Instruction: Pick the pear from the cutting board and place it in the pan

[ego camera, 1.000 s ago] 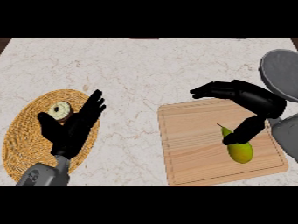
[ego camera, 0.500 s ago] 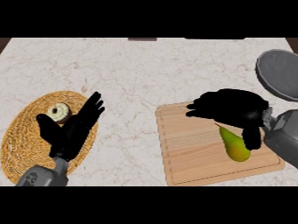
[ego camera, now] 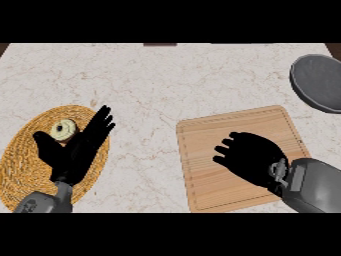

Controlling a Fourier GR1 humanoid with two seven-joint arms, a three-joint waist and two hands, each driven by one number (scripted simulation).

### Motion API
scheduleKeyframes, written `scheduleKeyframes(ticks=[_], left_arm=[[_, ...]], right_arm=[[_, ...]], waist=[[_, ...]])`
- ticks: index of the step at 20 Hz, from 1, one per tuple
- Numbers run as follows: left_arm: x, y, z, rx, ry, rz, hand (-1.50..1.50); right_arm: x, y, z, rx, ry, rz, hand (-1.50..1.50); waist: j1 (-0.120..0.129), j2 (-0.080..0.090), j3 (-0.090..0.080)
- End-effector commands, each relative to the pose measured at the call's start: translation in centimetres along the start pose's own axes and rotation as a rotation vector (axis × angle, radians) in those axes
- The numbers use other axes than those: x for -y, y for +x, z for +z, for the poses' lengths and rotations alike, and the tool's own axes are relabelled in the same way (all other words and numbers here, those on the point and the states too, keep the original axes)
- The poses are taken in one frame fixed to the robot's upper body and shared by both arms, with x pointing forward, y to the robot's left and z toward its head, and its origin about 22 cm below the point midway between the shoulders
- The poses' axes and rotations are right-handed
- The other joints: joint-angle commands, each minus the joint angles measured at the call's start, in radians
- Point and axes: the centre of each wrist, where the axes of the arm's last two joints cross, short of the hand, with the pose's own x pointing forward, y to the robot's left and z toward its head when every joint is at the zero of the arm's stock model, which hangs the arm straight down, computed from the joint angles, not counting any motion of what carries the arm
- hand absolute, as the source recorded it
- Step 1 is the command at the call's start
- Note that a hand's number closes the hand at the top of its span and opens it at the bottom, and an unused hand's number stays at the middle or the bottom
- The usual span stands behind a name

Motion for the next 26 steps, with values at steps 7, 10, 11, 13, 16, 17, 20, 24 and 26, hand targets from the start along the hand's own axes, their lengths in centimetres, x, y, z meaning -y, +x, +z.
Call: scheduleKeyframes(ticks=[7,10,11,13,16,17,20,24,26], left_arm=[[1.0,1.7,0.1,0.007,-0.016,-0.006,0.0],[2.8,-1.1,-0.3,0.014,-0.006,0.003,0.0],[1.3,-1.0,0.3,0.023,-0.001,-0.016,0.0],[1.2,-0.4,1.1,-0.003,-0.005,-0.006,0.0],[0.4,-0.2,0.4,0.011,0.006,-0.006,0.0],[0.9,0.2,1.5,0.006,0.006,0.01,0.0],[1.0,0.4,0.7,0.009,-0.003,-0.002,0.0],[0.6,1.1,-0.1,-0.005,-0.021,0.012,0.0],[1.4,1.8,0.6,0.002,-0.014,-0.008,0.0]], right_arm=[[-4.1,4.1,-1.3,-0.102,0.029,0.0,-1.5],[-2.3,3.1,-0.9,-0.139,-0.006,0.053,-1.5],[-3.9,2.0,-0.9,-0.159,0.007,0.088,-1.5],[-4.2,2.7,-1.5,-0.193,-0.032,0.112,-1.5],[-4.4,0.8,-1.9,-0.201,0.001,0.095,-1.5],[-4.6,1.1,-2.8,-0.175,-0.022,0.09,-1.5],[-5.2,-0.5,-2.7,-0.181,-0.021,0.093,-1.5],[-4.8,-2.4,-3.4,-0.195,-0.029,0.085,-1.5],[-6.2,-2.2,-4.0,-0.209,-0.014,0.1,-1.5]], waist=[[0.003,0.005,0.002],[0.005,0.006,0.001],[0.007,0.006,0.002],[0.009,0.006,0.002],[0.007,0.006,0.002],[0.011,0.006,0.002],[0.009,0.006,0.002],[0.009,0.007,0.002],[0.009,0.006,0.002]])
